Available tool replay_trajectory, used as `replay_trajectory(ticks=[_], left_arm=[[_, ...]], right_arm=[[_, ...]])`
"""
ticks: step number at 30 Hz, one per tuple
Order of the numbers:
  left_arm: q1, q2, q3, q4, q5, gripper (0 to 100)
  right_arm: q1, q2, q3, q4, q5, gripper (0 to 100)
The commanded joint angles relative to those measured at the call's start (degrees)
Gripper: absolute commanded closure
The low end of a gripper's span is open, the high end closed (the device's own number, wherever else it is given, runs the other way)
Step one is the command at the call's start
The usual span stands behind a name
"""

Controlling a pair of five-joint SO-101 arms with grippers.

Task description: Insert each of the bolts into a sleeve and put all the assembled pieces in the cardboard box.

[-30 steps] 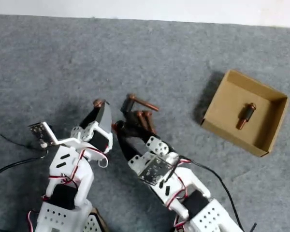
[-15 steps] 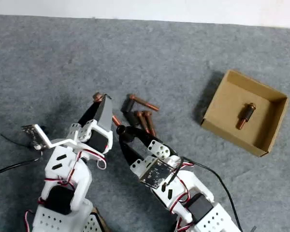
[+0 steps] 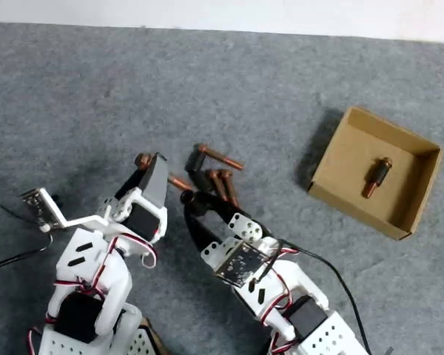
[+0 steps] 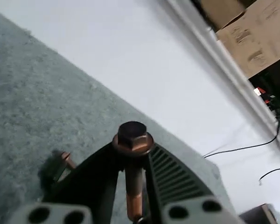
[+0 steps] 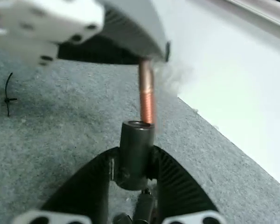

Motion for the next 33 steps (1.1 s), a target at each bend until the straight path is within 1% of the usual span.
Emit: replay_trajectory(ticks=[1, 9, 13, 24, 29, 31, 33], left_arm=[[1.0, -0.9, -3.3, 0.2, 0.5, 100], [1.1, -0.9, -9.6, 0.4, 0.4, 100], [1.1, -0.9, -9.5, 0.6, 0.4, 100], [1.1, -0.8, -9.4, 7.2, 0.4, 100], [5.8, -0.8, -9.4, 11.1, 0.2, 100], [8.0, -0.7, -9.3, 11.6, 0.1, 100], [8.6, -0.7, -7.7, 11.2, -0.1, 100]], right_arm=[[1.2, -1.2, 6.7, -0.1, 0.3, 99.4], [1.2, -1.2, 6.7, -0.1, 0.3, 99.4], [1.2, -1.2, 6.7, -0.1, 0.4, 99.4], [1.2, -1.2, 6.7, -0.1, 0.4, 99.4], [1.2, -1.2, 6.7, -0.1, 0.4, 99.4], [1.2, -1.2, 6.7, -0.1, 0.4, 99.4], [1.2, -1.2, 6.7, -0.1, 0.4, 99.4]])
